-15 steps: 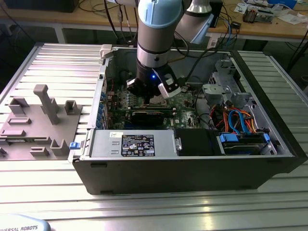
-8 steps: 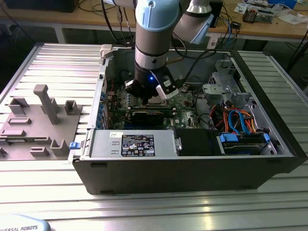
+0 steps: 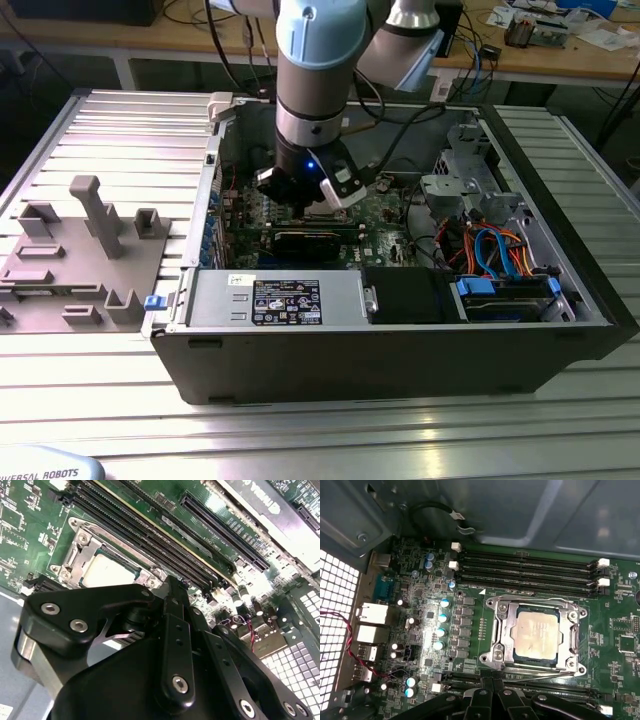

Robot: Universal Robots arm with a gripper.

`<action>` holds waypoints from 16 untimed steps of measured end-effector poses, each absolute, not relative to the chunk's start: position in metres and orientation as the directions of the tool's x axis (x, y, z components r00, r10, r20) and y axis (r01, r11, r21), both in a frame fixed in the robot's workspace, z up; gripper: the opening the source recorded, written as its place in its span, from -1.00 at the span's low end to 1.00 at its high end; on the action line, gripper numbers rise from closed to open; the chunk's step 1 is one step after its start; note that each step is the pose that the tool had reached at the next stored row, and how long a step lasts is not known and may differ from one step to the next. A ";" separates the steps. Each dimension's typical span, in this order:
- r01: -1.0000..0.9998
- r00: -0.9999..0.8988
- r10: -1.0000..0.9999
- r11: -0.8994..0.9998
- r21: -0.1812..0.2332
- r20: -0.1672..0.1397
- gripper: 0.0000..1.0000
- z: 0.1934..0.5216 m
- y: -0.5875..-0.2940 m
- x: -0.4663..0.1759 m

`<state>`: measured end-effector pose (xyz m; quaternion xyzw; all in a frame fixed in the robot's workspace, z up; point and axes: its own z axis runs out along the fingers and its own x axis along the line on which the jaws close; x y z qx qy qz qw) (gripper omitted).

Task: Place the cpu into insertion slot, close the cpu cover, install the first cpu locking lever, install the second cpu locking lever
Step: 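Install the second cpu locking lever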

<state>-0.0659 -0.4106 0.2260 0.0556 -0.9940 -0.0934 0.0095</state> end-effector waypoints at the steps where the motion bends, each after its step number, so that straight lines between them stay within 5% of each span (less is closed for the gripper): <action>1: -0.109 -0.994 -0.112 0.976 0.187 0.009 -0.79 0.226 -0.411 -0.067; 16: -0.109 -0.994 -0.112 0.973 0.203 0.007 -0.79 0.209 -0.408 -0.069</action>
